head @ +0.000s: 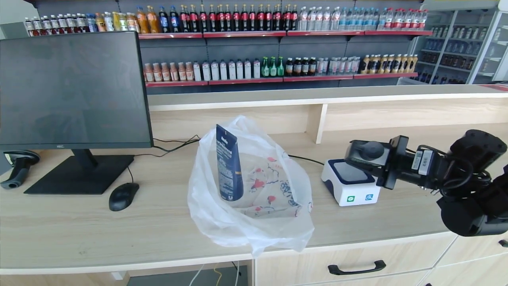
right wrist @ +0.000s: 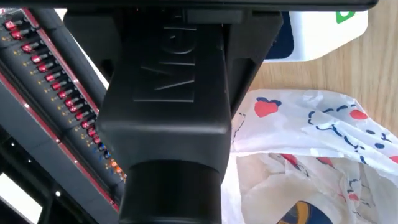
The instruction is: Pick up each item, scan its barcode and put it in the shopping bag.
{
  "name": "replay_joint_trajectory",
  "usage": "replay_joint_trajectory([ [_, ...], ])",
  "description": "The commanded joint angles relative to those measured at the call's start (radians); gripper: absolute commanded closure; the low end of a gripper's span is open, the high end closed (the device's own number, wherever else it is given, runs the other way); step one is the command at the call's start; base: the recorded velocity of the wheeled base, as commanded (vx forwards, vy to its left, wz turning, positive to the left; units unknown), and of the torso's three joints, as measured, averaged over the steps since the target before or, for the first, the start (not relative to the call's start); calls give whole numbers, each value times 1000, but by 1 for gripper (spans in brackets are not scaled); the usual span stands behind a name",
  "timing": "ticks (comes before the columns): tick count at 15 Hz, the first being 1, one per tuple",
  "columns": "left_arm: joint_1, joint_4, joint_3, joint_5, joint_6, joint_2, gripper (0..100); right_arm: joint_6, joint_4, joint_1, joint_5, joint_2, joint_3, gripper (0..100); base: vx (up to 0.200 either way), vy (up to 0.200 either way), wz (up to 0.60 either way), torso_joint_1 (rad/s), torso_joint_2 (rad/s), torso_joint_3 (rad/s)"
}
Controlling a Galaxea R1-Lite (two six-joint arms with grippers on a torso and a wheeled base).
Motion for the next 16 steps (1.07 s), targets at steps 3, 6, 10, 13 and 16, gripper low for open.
replay_joint_trajectory([
  [3, 0, 0, 0, 1, -1, 0, 0, -133, -1, -14, 0, 17, 16, 100, 0, 0, 0, 0, 0, 0],
  [6, 0, 0, 0, 0, -1, 0, 0, -224, -1, -14, 0, 58, 15, 100, 0, 0, 0, 0, 0, 0],
  [10, 0, 0, 0, 0, -1, 0, 0, -270, -1, -15, 0, 90, 7, 100, 0, 0, 0, 0, 0, 0],
  [13, 0, 0, 0, 1, -1, 0, 0, -276, -1, -15, 0, 101, 9, 100, 0, 0, 0, 0, 0, 0],
  [16, 0, 0, 0, 0, -1, 0, 0, -282, -1, -15, 0, 120, 15, 100, 0, 0, 0, 0, 0, 0],
])
